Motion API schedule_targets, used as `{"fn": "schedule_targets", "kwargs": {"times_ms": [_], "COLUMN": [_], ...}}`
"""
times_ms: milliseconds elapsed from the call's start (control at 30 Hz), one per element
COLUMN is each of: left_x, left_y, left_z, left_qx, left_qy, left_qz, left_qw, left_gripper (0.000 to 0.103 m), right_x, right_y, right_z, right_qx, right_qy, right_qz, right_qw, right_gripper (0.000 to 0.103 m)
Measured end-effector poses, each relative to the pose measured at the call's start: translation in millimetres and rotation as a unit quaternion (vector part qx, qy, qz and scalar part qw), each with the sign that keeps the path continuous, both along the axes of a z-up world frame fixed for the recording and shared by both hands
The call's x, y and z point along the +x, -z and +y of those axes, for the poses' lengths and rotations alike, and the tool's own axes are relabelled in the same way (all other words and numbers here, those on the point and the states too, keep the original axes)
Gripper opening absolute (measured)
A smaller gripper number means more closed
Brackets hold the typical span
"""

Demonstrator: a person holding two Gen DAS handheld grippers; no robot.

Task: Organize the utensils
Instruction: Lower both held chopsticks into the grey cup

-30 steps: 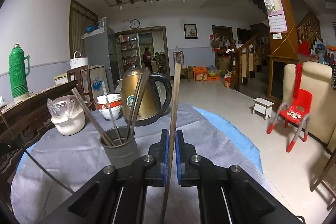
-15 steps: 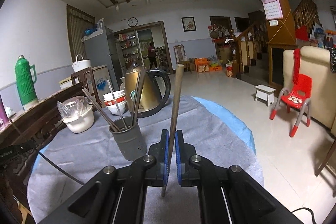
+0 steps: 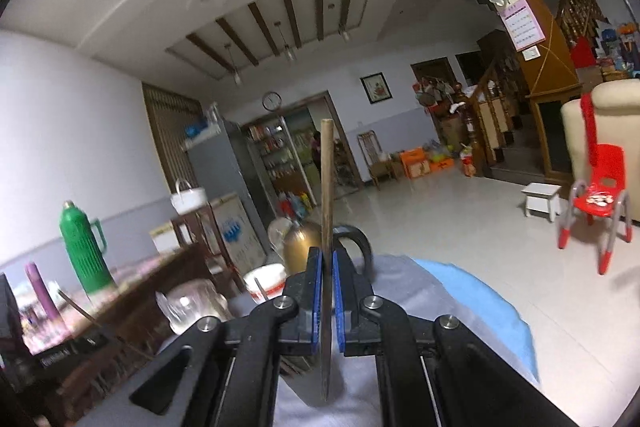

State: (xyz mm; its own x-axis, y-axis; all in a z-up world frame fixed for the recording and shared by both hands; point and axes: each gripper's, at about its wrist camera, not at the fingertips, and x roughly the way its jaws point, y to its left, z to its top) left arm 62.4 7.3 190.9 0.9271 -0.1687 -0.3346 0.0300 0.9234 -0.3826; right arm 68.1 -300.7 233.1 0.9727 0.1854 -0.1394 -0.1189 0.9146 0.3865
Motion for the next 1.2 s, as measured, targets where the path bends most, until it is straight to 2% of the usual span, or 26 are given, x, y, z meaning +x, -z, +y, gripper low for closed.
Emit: {"fn": "schedule_targets", "kwargs": {"times_ms": [200,367,800,1000,1200], "left_x": [32,54,84,88,87], "left_y": [-6,6,49,62,66], "left_z": [-12,-21,-31,-42,-49], "left_qx": [-0.007,0.002,0.015,0.037,0.049], "left_qy": [0.011,0.014,0.038,0.050,0.064], "left_qz": [0.003,0.019,0.068,0.084,0.102], "left_qw": [0.9999,0.9997,0.9969,0.9946,0.9915], "left_gripper": [0.005,0.005,0.005,0.006,0.006], "right_x": [30,56,100,104,105], "right_y": [-10,0,71,91,94], "right_z": [17,34,57,59,66], "right_qx": [0.002,-0.015,-0.056,-0.068,-0.072], "right_qy": [-0.011,-0.017,-0.037,-0.046,-0.052], "right_qz": [-0.003,0.011,0.088,0.113,0.125], "right_qw": [1.000,1.000,0.994,0.990,0.988], "right_gripper": [0.006,0.006,0.006,0.006,0.006]}}
